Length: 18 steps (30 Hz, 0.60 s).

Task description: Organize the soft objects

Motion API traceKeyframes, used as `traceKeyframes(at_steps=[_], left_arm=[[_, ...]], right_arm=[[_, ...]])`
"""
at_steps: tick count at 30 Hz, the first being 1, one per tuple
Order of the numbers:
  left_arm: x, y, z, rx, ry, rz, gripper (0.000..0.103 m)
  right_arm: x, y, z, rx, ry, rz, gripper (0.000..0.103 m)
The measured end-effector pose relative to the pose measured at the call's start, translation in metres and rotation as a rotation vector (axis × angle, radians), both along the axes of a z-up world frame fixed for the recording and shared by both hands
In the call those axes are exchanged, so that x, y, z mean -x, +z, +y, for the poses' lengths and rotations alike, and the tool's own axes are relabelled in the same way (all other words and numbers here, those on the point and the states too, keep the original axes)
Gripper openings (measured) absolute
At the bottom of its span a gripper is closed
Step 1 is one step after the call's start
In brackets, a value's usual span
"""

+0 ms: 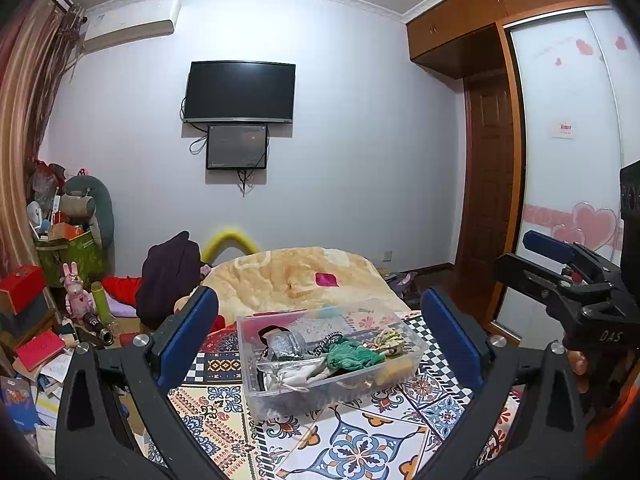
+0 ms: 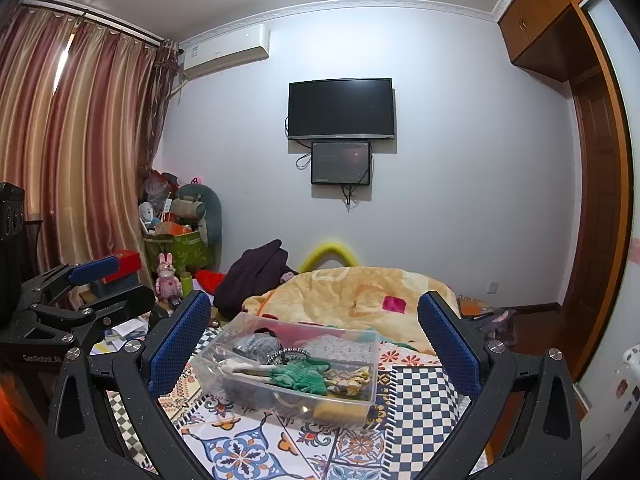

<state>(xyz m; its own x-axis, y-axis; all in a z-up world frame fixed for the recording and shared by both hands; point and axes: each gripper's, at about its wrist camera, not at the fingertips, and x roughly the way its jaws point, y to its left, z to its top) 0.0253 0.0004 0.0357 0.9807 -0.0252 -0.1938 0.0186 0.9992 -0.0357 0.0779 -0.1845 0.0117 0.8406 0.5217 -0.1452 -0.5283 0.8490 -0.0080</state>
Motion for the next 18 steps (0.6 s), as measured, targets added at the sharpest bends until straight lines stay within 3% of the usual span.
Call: traceKeyframes(at_steps=[18], left_arm=[[-0.0003,-0.002,-0.0004,0.002,0.0,0.009,0.103]], right_arm=[[0.0023,0.0022,-0.0029,-0.003,-0.007,0.007,0.103]])
